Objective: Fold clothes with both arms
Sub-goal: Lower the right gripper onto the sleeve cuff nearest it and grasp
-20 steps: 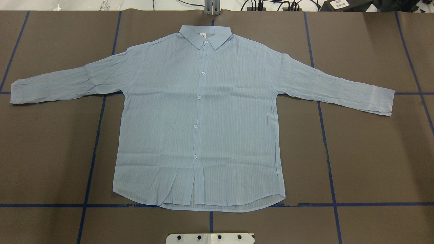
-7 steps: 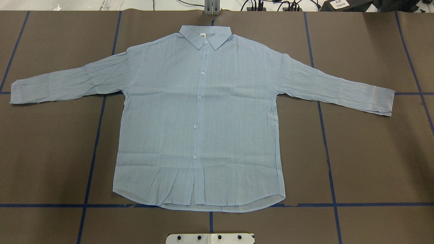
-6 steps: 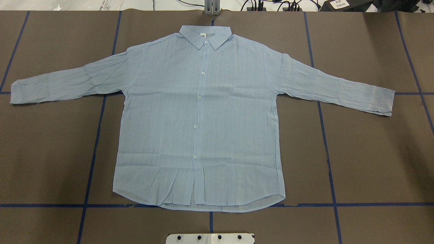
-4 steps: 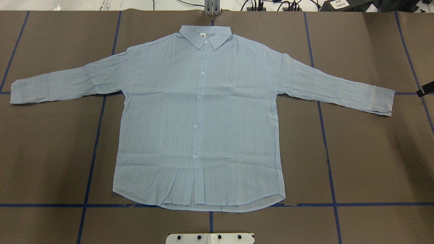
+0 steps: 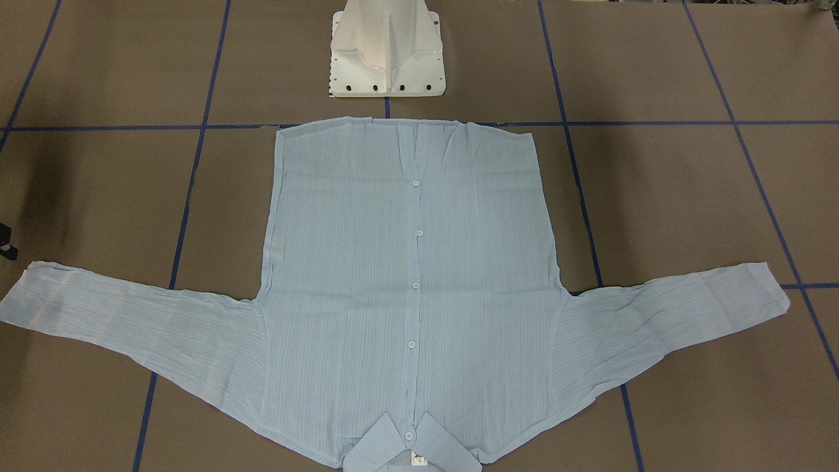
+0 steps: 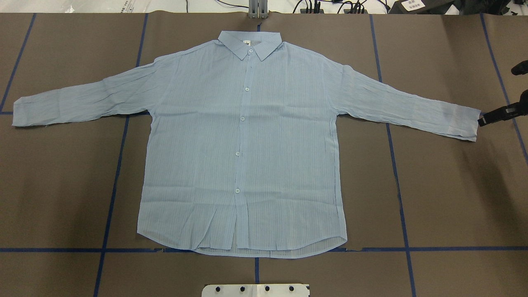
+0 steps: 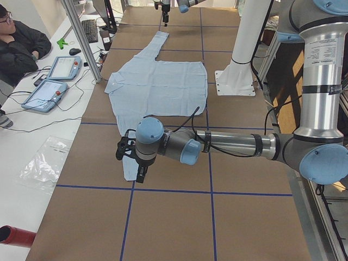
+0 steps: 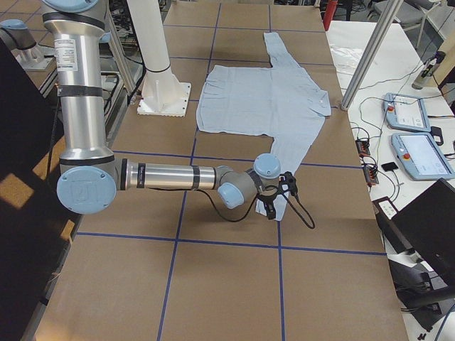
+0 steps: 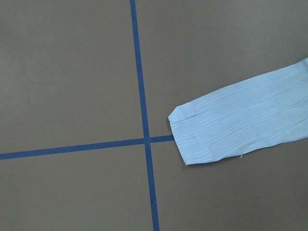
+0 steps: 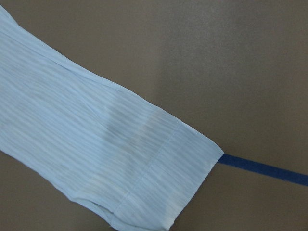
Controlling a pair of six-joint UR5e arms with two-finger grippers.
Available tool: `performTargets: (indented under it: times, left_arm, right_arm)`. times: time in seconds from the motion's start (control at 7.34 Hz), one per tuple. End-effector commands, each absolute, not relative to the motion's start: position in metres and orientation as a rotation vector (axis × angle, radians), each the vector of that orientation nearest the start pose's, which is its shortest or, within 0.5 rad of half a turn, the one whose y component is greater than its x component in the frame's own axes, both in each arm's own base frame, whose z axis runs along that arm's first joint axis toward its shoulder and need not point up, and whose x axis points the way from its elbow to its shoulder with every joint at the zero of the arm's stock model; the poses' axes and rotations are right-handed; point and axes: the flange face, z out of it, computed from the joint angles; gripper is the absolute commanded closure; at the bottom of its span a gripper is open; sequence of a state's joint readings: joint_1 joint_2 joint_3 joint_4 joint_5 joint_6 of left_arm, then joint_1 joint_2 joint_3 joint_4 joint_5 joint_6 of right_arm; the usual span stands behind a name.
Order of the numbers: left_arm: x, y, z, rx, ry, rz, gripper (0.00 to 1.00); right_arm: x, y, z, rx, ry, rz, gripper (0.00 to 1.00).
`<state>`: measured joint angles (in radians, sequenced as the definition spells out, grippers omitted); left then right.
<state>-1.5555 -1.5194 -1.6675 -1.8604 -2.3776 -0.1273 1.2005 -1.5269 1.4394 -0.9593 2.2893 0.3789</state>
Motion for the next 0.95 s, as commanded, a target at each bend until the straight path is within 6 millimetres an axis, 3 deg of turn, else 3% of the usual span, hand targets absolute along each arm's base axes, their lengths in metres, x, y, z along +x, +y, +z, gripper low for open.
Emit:
performTargets:
  times: [0.0, 0.55, 0.82]
  left_arm:
    - [-0.054, -0.487, 0.601, 0.275, 0.82, 0.036, 0.0]
    - [-0.053, -0.487, 0.596, 0.28, 0.826, 0.037, 0.0]
    - [-0.054, -0.486, 0.597, 0.279, 0.826, 0.037, 0.0]
  right_arm:
    - [-0.157, -0.538, 0.647, 0.173, -0.825, -0.18, 0.02]
    - [-0.179, -0.537, 0.659, 0.151, -0.794, -0.204, 0.1]
    - [-0.181, -0.541, 0.656, 0.155, -0.797, -0.206, 0.26]
